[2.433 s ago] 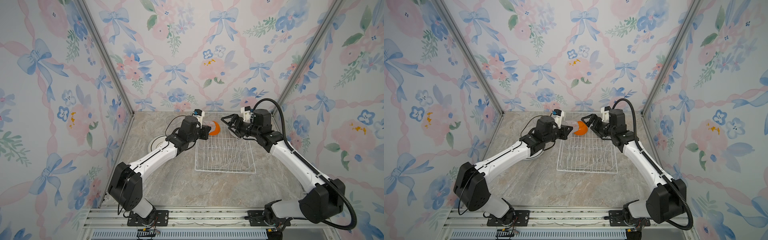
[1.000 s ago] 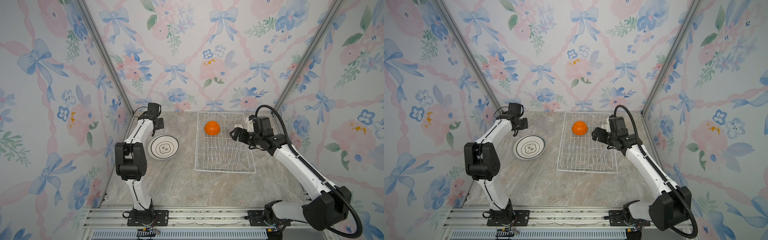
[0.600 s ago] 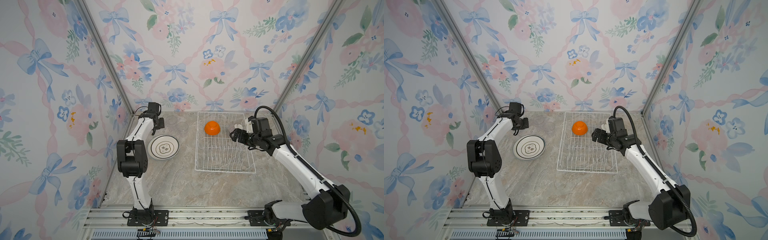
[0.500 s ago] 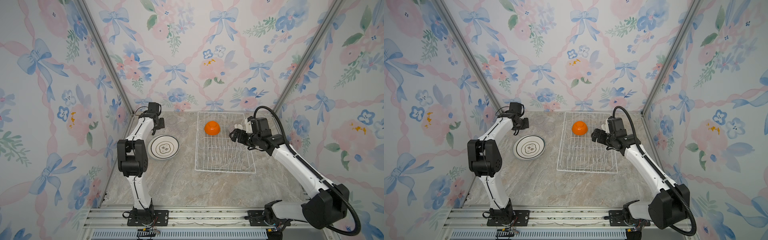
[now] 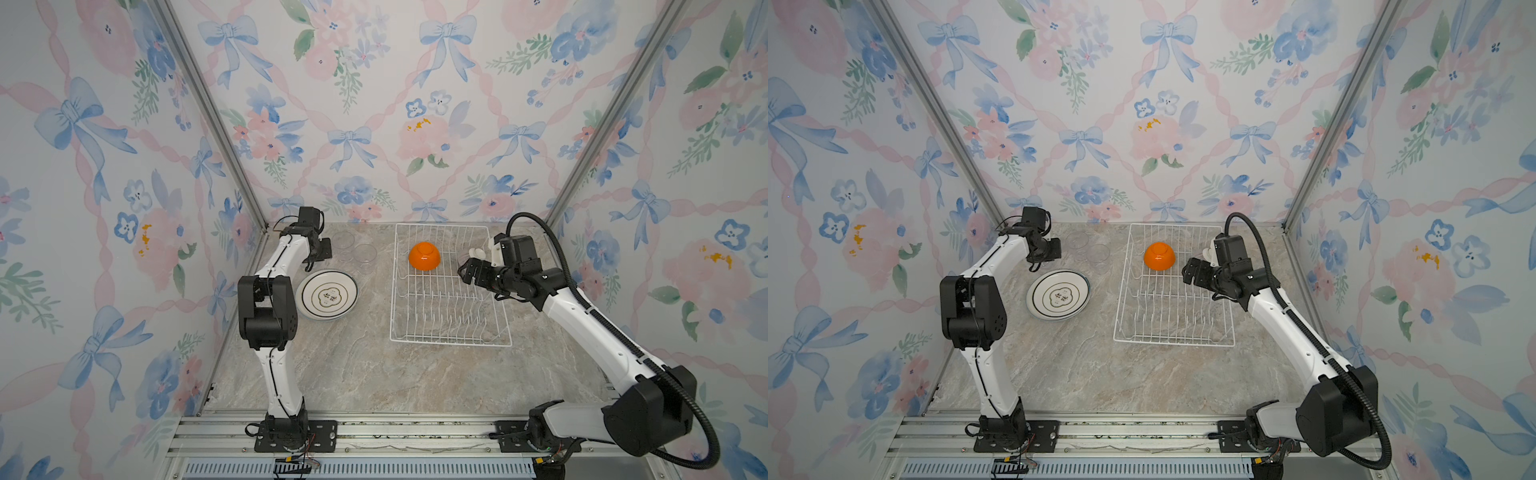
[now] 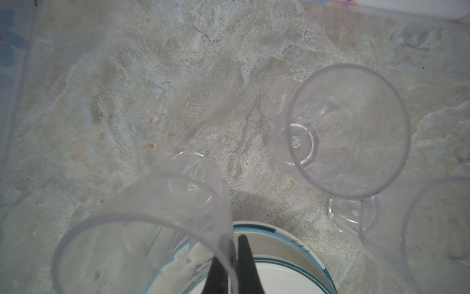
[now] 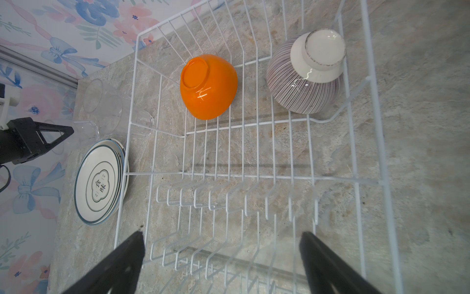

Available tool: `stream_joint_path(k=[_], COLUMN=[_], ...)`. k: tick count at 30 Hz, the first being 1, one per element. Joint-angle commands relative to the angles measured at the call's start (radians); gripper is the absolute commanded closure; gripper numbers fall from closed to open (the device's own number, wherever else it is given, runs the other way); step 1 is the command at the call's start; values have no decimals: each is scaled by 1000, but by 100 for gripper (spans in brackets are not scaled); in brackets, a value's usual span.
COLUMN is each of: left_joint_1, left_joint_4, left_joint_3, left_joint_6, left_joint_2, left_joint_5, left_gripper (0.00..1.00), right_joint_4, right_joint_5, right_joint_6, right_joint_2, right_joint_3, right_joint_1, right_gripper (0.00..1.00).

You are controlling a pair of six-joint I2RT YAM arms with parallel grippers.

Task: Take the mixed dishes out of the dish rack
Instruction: 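Lower the glass beside the two glasses and open the left gripper, then raise the left gripper away while the right gripper moves over the striped bowl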

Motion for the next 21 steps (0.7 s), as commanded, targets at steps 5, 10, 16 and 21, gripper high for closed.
stream_joint_path(k=[5,10,16,21], left_joint_1=[8,0,-7,-44], left_joint_4=[-1,0,2,6], left_joint_3=[36,33,19,-21], left_joint_6=[9,4,-24,-48], left_joint_2=[-5,-45,-150,-281], left_joint_5=[27,29,52,13], left_gripper=[60,22,2,2], right_joint_4=[-35,-39,-56,-100], right_joint_5=[-1,-1,-5,89], right_joint_6=[-11,-13,-29,-81], right_joint_2=[14,28,59,102], right_joint_3=[3,10,37,76], right_joint_1=[18,24,28,29], right_gripper=[3,3,3,3])
